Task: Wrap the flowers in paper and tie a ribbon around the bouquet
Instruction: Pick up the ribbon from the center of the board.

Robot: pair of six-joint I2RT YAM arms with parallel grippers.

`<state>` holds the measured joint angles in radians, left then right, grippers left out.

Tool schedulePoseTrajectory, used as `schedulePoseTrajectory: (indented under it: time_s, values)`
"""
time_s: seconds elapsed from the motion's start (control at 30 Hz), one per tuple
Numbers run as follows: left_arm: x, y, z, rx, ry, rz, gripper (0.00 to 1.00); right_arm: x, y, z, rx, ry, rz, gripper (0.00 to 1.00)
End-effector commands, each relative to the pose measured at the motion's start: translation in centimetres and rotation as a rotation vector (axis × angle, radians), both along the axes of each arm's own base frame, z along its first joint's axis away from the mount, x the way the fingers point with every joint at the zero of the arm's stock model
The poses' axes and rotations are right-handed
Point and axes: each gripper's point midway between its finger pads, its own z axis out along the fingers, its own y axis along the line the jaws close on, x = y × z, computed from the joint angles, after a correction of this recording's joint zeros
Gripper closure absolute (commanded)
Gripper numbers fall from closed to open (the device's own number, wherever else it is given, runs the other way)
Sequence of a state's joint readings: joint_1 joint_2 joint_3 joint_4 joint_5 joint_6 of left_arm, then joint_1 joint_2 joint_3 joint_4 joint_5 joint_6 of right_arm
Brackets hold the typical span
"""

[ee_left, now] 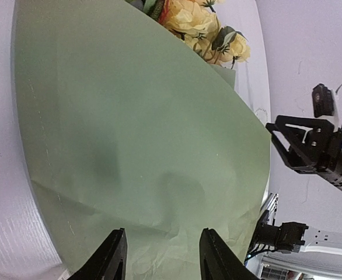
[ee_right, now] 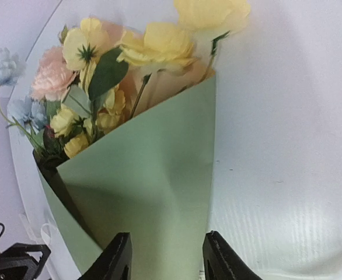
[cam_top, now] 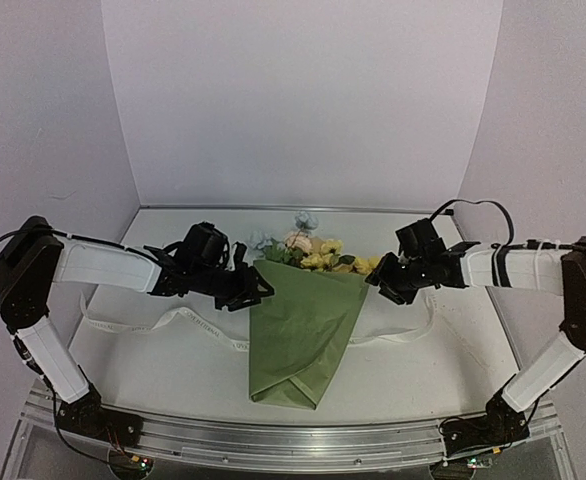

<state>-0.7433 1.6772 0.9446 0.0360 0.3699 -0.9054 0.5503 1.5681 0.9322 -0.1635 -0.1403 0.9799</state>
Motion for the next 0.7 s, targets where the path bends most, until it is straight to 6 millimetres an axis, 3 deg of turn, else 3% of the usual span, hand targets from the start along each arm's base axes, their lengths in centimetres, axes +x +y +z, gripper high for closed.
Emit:
schedulePoseTrajectory:
  time_s: [0.0, 0.07, 0.17, 0.3, 0.37, 0.5, 0.67]
  values:
    - [0.0, 0.5, 2.8, 0.006, -0.079, 0.001, 0.56, -3.4, -7.6, 1.0, -0.258, 0.006, -0.135, 0.48]
    - [0.4, 3.0, 2.6, 0.059, -0.075, 0.089, 0.54, -5.0, -10.3, 0.1, -0.306, 0.039, -0.183, 0.44]
    - [0.8, 8.4, 1.0, 0.143, 0.009, 0.286, 0.51, -6.4, -13.1, -1.7, -0.325, 0.089, -0.231, 0.39]
    - [-0.3, 15.9, -0.8, 0.191, 0.112, 0.555, 0.44, -6.7, -15.3, -2.5, -0.364, 0.11, -0.253, 0.34]
    - [-1.1, 18.2, -1.4, 0.185, 0.137, 0.668, 0.41, -6.7, -15.8, -2.8, -0.381, 0.12, -0.249, 0.3]
    - [-1.8, 20.2, -2.6, 0.129, 0.199, 0.813, 0.38, -5.9, -16.3, -3.1, -0.409, 0.126, -0.227, 0.27]
    - [-1.1, 21.2, -4.9, 0.004, 0.301, 0.943, 0.35, -5.2, -15.9, -3.8, -0.416, 0.142, -0.207, 0.29]
